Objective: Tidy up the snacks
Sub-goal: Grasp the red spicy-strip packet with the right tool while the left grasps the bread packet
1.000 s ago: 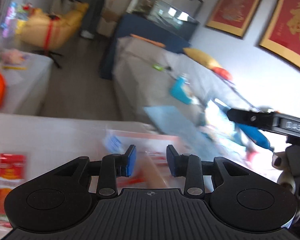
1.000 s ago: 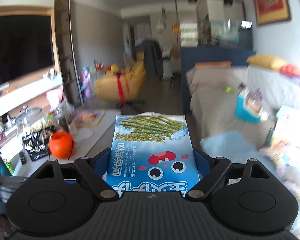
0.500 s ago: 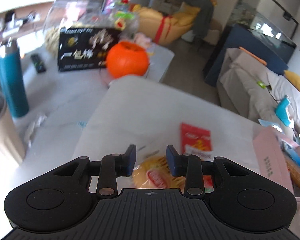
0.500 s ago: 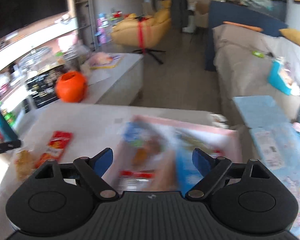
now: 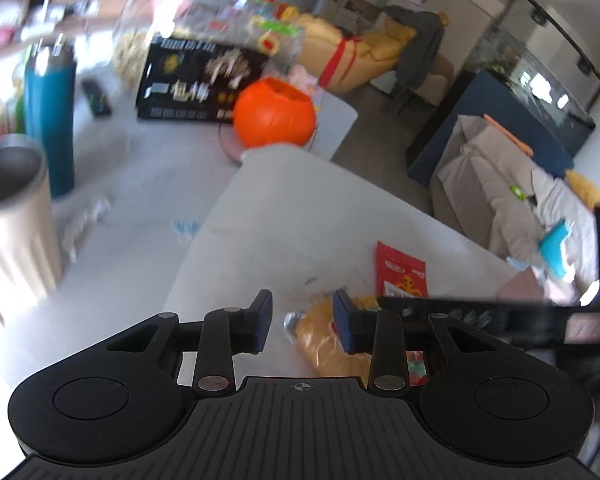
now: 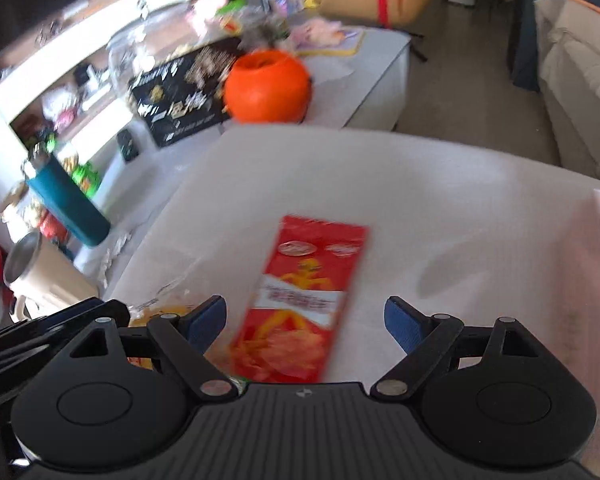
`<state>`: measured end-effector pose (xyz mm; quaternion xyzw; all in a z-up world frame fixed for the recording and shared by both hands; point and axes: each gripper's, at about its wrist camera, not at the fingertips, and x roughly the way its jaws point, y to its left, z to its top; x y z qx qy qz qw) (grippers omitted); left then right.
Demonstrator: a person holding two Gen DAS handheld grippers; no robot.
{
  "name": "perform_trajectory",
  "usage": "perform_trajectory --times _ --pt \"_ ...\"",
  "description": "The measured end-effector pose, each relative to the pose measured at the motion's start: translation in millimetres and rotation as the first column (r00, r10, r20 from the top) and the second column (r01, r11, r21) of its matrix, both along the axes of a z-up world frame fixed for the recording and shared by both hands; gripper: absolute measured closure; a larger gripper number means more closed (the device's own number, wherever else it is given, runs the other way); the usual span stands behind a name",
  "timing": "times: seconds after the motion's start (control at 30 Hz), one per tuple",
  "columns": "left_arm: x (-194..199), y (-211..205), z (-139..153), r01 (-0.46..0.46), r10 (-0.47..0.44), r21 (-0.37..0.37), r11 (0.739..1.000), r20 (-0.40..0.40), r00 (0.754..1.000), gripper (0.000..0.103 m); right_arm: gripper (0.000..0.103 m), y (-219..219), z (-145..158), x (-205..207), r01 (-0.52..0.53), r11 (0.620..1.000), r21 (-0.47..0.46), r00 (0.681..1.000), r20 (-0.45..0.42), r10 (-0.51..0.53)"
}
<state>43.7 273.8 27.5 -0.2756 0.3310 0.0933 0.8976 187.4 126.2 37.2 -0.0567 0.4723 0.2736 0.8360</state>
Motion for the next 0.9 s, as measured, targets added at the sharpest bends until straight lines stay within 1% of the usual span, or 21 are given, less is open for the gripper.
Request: perform_trajectory --times 0.03,0.07,0.1,0.13,0.2,0.23,0.3,0.37,0.4,0.53,0.67,0.8,0.87,0.9 --pt "0 1 -3 0.001 -0.001 -0.019 1.000 0.000 1.000 0.066 0.024 2 -4 -4 -0.010 1.000 -0.010 1.000 0.000 0.010" --pt "0 1 -4 0.007 -0.007 -0.025 1.000 0.003 1.000 0.066 0.033 2 -7 -10 -0.026 0.999 -0.026 1.000 0.011 0.027" --pt "2 -1 -6 0.015 -0.015 -0.019 1.000 0.002 1.000 0.066 0.043 3 -8 -18 -0.041 0.998 -0.054 0.998 0.052 0.044" --pt "5 -4 -7 0.029 -0.029 -0.010 1.000 0.002 1.000 0.066 0.047 0 -8 -28 -0.062 0.995 -0.084 0.994 0.082 0.069" --pt "10 -13 -7 0.064 -0.064 0.022 0.998 0.011 0.998 0.065 0.052 -16 -5 -50 -0.091 0.991 -0.102 0.989 0.107 0.102" --pt "13 -19 -7 0.084 -0.085 0.052 0.995 0.011 0.996 0.065 0.052 -26 -4 -63 -0.100 0.990 -0.103 0.988 0.110 0.111" --pt "18 -36 -4 0.143 -0.144 0.125 0.982 -0.002 0.990 0.059 0.052 -53 -3 -90 -0.122 0.988 -0.095 0.986 0.106 0.132" --pt "20 -56 -2 0.213 -0.211 0.186 0.959 -0.029 0.977 0.057 0.053 -80 -2 -116 -0.134 0.987 -0.088 0.984 0.110 0.144" --pt "20 -66 -2 0.248 -0.246 0.198 0.948 -0.036 0.969 0.057 0.053 -92 -1 -128 -0.137 0.987 -0.089 0.982 0.115 0.146" --pt "10 -103 -1 0.366 -0.363 0.211 0.906 -0.055 0.930 0.056 0.053 -142 -1 -166 -0.104 0.991 -0.079 0.985 0.129 0.113" --pt "-14 -141 -1 0.450 -0.446 0.197 0.871 -0.065 0.893 0.056 0.052 -186 -1 -196 -0.005 0.996 -0.085 0.983 0.181 0.020" --pt "-48 -185 -2 0.537 -0.534 0.180 0.824 -0.069 0.843 0.055 0.052 -220 -1 -216 0.079 0.994 -0.081 0.973 0.224 -0.059" --pt "-59 -203 -3 0.566 -0.563 0.200 0.800 -0.074 0.823 0.052 0.052 -233 -3 -222 0.112 0.991 -0.071 0.968 0.233 -0.093" --pt "-65 -212 -4 0.575 -0.573 0.228 0.786 -0.082 0.815 0.050 0.050 -238 -4 -223 0.128 0.989 -0.069 0.966 0.237 -0.108"
